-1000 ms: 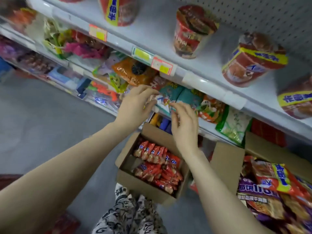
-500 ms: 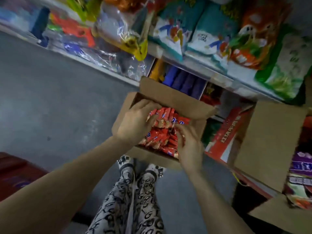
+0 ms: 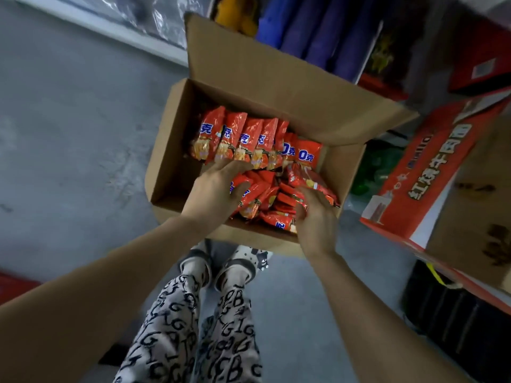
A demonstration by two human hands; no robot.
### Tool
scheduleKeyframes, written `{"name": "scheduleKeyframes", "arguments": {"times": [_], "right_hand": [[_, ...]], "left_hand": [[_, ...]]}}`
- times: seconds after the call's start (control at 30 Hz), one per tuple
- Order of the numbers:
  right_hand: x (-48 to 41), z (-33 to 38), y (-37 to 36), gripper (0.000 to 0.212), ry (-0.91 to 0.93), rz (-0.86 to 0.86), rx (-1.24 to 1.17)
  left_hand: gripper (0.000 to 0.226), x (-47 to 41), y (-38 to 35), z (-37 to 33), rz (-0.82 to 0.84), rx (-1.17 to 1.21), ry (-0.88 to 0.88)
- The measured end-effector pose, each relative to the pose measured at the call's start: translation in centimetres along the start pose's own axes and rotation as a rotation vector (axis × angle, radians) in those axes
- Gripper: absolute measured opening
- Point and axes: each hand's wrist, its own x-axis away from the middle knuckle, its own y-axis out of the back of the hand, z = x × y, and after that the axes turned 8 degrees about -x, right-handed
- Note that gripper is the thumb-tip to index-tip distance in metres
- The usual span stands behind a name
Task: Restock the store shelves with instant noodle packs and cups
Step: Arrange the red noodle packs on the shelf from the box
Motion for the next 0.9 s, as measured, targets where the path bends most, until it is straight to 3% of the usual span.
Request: {"name": "scheduleKeyframes", "arguments": {"times": [0.47, 0.67, 0.8, 0.9], "right_hand": [[-8.5, -9.4, -6.6, 0.061, -0.180, 0.137, 0.158], [-9.2, -11.3, -6.9, 0.046, -0.102, 0.165, 0.253], [-9.6, -10.3, -5.3, 0.037, -0.102, 0.074, 0.186], [-9.8, -8.3, -3.1, 0.037, -0.172, 0.004, 0.007]], "left_hand": [[0.032, -4.7, -10.7, 4.7, 0.075, 0.025, 0.058], [0.030, -4.8, -11.7, 5.3, 0.063, 0.042, 0.070], [0.034, -4.9, -11.0, 4.9, 0.074, 0.067, 0.108], [0.037, -4.9, -9.9, 4.1, 0.083, 0.093, 0.112]]}}
